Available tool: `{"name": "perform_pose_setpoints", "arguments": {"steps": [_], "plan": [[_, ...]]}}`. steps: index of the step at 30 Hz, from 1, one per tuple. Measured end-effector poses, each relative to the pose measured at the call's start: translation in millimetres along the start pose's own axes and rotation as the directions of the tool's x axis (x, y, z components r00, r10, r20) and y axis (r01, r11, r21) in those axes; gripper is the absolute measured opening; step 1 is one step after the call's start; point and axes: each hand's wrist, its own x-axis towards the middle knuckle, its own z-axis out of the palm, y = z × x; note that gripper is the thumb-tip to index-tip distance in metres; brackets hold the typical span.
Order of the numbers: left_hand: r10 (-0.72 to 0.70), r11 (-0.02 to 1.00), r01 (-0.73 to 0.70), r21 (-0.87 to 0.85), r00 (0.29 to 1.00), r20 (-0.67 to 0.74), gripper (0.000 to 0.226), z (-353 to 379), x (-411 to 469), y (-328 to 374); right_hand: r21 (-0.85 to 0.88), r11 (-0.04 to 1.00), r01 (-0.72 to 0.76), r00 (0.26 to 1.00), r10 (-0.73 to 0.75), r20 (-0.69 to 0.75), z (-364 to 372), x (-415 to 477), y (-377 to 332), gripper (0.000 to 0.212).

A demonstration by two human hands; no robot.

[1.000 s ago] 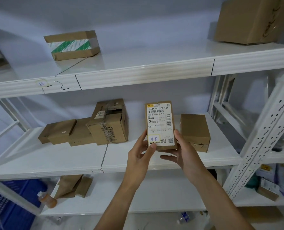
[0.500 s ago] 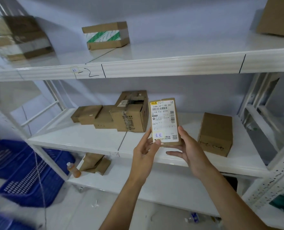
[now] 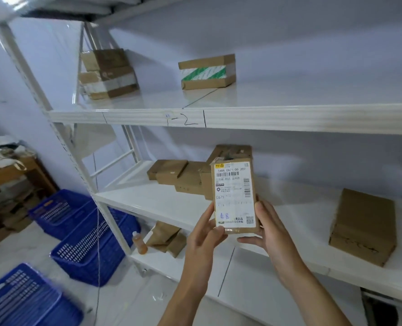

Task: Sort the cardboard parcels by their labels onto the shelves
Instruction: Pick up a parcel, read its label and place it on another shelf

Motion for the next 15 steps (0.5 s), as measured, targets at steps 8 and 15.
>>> {"name": "perform_pose_setpoints", "arguments": {"steps": [8, 15], "plan": [[0.012, 0.998, -0.016, -0.064, 0.998, -0.065, 0.051, -119, 9, 27, -0.025, 0.999, 0.042, 0.993, -0.039, 0.109, 120, 5, -5, 0.031], [0.021, 0.998, -0.025, -0.050, 0.996, -0.086, 0.051, -223, 10, 48, -0.069, 0.996, 0.052, 0.983, -0.039, 0.182, 222, 6, -3, 0.030]]}}
